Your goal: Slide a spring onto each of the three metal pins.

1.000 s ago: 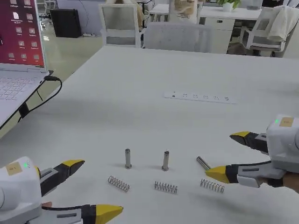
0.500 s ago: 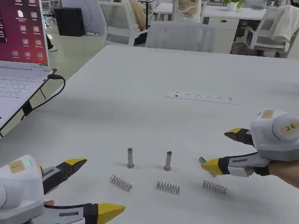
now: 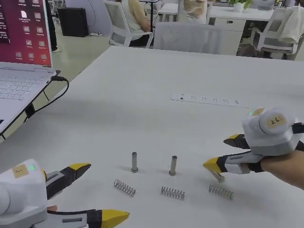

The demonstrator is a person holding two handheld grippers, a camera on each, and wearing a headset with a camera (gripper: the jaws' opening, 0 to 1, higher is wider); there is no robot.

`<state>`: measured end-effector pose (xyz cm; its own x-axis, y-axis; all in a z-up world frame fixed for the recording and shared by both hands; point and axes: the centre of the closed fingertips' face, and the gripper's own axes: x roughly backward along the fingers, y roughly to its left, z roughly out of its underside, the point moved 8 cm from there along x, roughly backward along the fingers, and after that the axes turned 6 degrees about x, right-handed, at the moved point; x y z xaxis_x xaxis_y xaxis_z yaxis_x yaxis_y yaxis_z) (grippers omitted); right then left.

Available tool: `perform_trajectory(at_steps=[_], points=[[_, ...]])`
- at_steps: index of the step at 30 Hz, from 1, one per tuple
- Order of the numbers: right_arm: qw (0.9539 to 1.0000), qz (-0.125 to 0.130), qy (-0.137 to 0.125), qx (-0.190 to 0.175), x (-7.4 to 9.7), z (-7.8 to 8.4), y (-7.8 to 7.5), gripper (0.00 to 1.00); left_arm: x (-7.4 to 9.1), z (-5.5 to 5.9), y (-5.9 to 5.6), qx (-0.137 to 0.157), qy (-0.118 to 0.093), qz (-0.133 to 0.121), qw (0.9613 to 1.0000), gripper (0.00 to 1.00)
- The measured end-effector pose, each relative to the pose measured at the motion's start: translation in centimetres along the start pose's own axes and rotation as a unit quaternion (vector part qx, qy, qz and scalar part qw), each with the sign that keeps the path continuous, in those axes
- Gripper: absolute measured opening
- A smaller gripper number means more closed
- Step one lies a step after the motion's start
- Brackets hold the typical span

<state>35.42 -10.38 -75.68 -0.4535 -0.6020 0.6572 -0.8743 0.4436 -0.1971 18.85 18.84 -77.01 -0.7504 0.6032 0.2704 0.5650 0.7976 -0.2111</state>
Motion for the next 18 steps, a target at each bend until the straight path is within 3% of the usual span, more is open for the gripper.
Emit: perform_trajectory(at_steps=[18], points=[[0.9974,-0.022,0.065,-0.021,-2.1,0.5,0.8,0.28,0.0,-0.1,0.0,0.003,-0.003,0.002,1.0000,0.89]])
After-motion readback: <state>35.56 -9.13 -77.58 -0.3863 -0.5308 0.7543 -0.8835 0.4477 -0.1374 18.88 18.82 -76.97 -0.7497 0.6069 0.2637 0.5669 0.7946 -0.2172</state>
